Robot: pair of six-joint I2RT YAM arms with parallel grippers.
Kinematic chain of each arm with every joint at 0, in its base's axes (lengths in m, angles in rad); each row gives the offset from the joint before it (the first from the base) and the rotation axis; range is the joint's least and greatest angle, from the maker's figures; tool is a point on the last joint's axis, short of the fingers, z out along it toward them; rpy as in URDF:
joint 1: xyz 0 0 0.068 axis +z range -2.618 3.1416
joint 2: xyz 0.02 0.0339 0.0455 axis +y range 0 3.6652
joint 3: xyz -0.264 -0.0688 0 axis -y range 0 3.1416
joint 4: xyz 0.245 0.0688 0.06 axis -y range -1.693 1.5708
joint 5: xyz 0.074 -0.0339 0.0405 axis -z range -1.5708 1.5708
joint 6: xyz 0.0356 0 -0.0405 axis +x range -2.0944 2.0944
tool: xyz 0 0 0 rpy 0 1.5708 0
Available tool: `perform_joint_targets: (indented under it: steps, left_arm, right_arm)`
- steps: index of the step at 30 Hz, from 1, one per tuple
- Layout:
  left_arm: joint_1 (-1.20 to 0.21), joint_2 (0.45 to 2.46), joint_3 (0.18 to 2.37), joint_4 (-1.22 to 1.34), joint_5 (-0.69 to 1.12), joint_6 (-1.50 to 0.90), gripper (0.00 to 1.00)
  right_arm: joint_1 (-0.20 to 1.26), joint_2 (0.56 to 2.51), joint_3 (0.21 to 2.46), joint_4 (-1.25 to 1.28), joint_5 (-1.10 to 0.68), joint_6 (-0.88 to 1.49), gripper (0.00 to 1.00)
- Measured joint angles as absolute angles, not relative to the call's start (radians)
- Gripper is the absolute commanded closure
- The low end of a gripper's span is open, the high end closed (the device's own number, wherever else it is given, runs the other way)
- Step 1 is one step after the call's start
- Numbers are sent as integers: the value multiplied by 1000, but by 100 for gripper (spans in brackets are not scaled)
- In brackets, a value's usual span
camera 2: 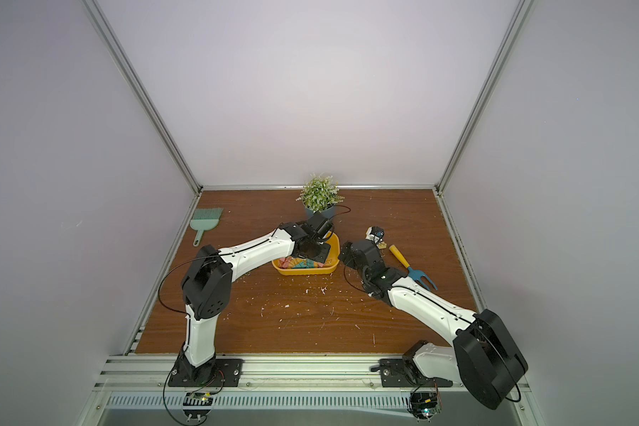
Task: Take out the binder clips from the storage box
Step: Pick up the binder clip from the storage box.
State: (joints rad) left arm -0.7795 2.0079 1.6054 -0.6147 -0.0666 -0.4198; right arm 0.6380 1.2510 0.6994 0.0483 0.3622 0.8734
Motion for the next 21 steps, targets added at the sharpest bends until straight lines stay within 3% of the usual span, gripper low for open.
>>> perform_joint_targets:
  steps: [5,13,21]
  left_arm:
    - [-780,1980,1606,-618,-104,-430,100]
    - [-779,1901,1585,-585,-165,-460,100]
    - [-698,1646,1279,-334,-79,-553,100]
  right_arm:
    - [638,1251,699,48,362,873,13]
    - [638,1251,699,52,360,873,12]
    - [638,1206,672,140,302,839,13]
